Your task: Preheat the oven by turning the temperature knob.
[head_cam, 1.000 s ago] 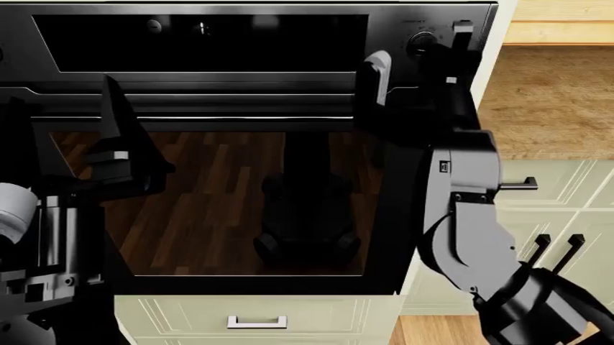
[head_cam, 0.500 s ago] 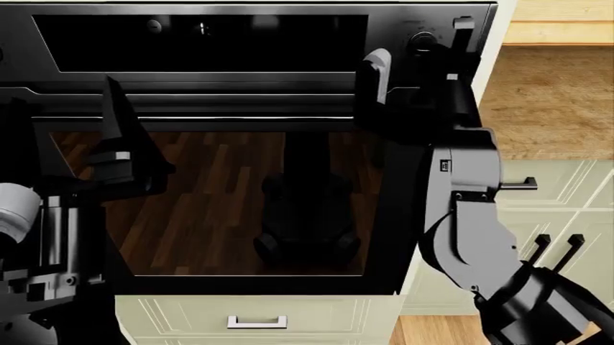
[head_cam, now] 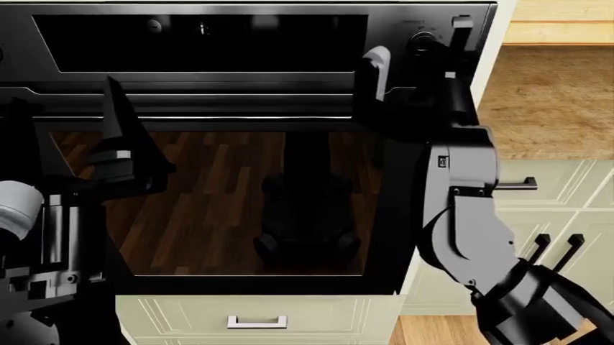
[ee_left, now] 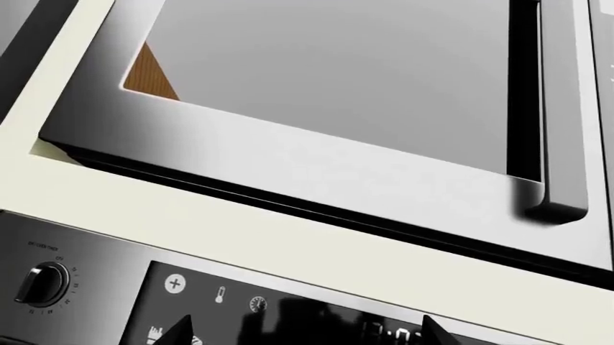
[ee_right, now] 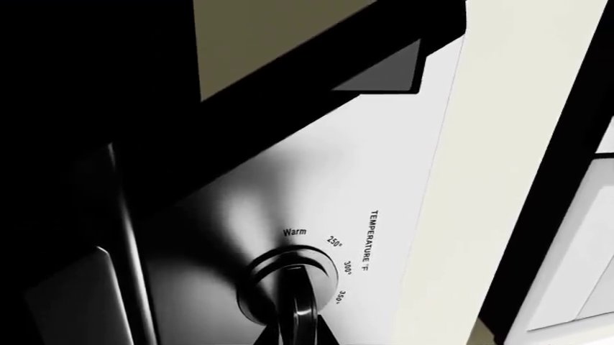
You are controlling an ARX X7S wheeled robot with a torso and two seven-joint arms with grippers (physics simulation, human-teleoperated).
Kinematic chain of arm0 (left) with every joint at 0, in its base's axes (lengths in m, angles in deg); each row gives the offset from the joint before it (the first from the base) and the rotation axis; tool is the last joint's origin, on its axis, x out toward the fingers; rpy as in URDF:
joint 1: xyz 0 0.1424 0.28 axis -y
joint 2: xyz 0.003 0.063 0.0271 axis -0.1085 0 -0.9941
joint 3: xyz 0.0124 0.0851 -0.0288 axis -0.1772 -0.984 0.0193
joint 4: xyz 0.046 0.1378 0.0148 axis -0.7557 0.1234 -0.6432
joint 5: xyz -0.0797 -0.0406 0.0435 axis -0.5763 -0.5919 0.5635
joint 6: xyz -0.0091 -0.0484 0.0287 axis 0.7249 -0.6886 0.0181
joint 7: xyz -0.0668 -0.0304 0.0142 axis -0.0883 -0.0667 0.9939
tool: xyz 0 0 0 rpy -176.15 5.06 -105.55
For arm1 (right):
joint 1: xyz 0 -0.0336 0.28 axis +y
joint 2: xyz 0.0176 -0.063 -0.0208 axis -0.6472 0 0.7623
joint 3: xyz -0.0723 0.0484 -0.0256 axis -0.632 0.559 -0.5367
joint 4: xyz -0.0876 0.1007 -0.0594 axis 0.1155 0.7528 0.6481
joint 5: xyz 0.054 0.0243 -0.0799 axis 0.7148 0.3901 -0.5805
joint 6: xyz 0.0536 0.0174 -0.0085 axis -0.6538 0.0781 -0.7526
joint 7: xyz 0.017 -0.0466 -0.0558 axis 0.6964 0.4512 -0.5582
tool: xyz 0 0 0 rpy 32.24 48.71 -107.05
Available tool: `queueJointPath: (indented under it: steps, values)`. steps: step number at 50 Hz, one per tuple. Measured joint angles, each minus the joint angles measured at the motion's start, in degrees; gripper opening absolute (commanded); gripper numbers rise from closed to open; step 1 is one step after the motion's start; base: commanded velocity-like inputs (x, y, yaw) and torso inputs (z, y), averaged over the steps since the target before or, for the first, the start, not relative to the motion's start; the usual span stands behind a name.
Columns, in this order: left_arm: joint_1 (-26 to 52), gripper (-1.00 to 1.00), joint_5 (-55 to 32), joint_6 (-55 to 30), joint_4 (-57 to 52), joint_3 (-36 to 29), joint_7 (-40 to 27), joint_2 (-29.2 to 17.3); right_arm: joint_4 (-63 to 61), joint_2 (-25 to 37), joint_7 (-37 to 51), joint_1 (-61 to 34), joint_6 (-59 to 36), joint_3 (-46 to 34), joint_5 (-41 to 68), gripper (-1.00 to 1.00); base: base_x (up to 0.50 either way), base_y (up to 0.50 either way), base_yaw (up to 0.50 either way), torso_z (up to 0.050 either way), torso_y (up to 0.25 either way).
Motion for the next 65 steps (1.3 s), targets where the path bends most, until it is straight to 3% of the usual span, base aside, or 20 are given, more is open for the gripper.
queueJointPath:
  steps: [46, 65]
  values:
    - [0.2, 1.0, -0.2, 0.3, 0.2, -0.4, -0.7, -0.5, -2.6, -2.9, 2.5, 1.3, -1.5, 7.2, 8.7, -1.0, 0.0, 0.0, 0.0, 0.0, 0.0]
    - [0.3, 1.0, -0.5, 0.3, 0.2, -0.5, -1.1, -0.8, -4.6, -5.9, -1.0, 0.4, -5.9, 11.8, 12.7, -1.0, 0.0, 0.0, 0.0, 0.0, 0.0]
